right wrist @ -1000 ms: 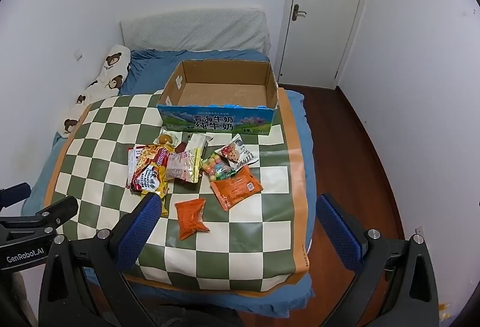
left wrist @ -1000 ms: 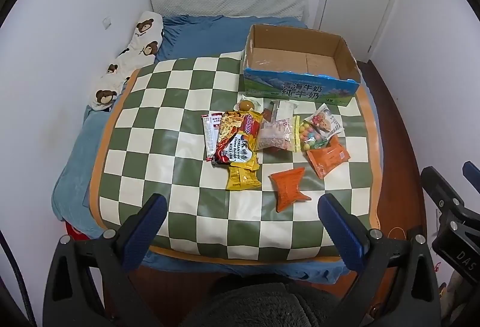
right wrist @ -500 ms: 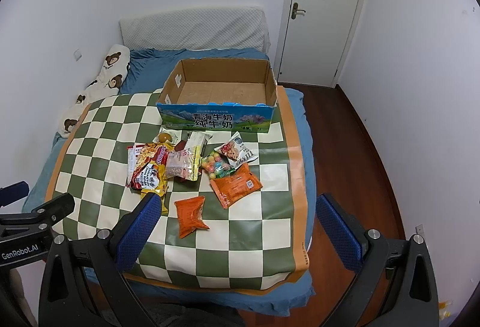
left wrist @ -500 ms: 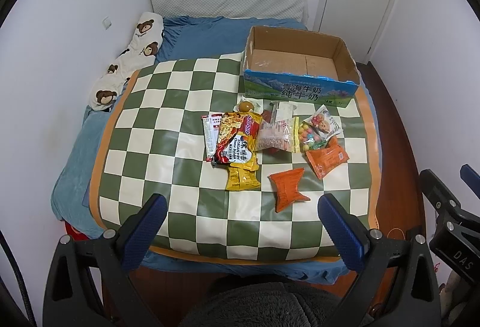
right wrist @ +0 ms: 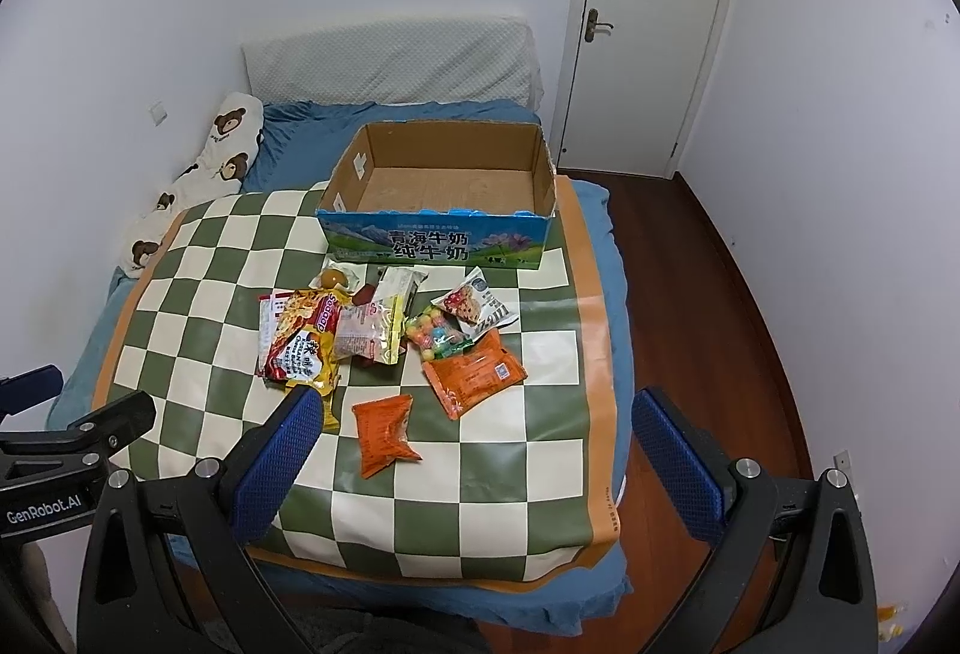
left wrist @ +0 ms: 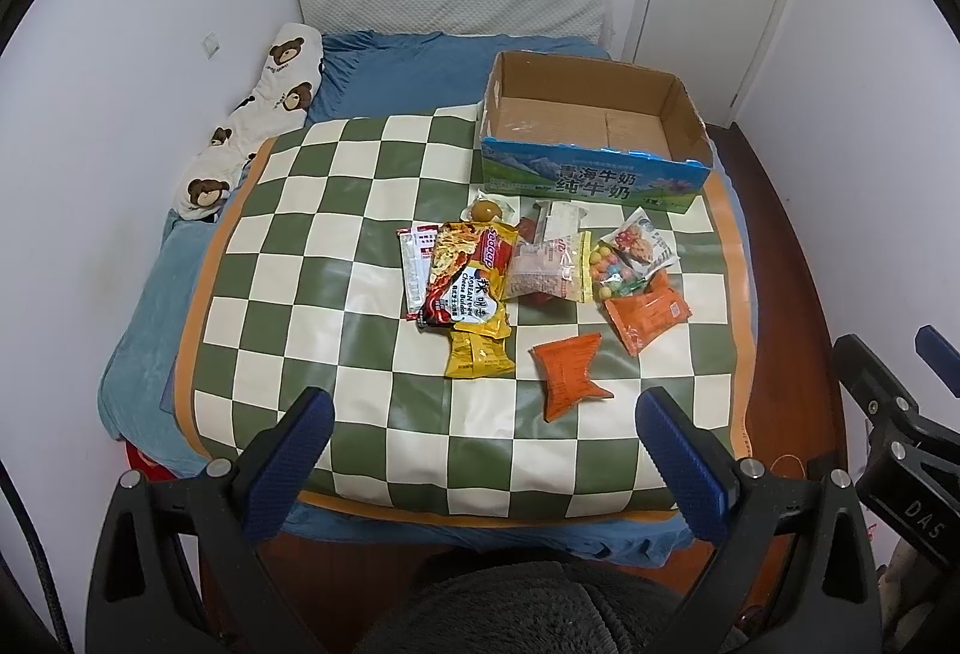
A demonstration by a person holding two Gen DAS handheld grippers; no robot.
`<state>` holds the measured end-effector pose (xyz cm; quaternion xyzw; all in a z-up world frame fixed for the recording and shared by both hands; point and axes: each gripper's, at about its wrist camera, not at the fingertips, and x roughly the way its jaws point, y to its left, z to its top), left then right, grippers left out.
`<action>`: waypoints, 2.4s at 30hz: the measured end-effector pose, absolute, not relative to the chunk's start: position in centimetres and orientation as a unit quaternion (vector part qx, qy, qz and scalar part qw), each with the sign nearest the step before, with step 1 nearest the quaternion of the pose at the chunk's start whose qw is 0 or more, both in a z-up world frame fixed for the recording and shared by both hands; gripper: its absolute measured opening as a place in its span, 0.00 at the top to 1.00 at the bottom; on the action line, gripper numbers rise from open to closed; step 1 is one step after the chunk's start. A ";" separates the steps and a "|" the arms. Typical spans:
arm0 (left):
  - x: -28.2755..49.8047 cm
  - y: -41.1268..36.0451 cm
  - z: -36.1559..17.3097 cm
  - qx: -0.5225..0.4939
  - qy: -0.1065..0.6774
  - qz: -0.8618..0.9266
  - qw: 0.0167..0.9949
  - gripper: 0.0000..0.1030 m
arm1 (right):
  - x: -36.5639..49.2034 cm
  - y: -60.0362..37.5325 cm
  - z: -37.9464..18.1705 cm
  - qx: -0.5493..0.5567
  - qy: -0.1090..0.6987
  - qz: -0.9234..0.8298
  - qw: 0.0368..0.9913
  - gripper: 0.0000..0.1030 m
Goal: Organize snacks
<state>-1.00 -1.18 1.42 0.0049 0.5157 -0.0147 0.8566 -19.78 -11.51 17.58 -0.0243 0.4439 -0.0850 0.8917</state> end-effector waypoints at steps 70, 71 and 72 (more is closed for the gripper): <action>6.2 1.9 -6.6 0.008 0.537 0.053 0.842 0.00 | -13.0 -11.3 10.9 0.012 0.502 -0.049 0.863 0.00; 7.2 2.3 -8.1 0.017 0.545 0.064 0.836 0.00 | -11.5 -11.3 9.5 0.009 0.513 -0.042 0.858 0.00; 8.1 2.8 -9.4 0.023 0.557 0.069 0.827 0.00 | -10.0 -11.1 8.1 0.003 0.526 -0.032 0.850 0.00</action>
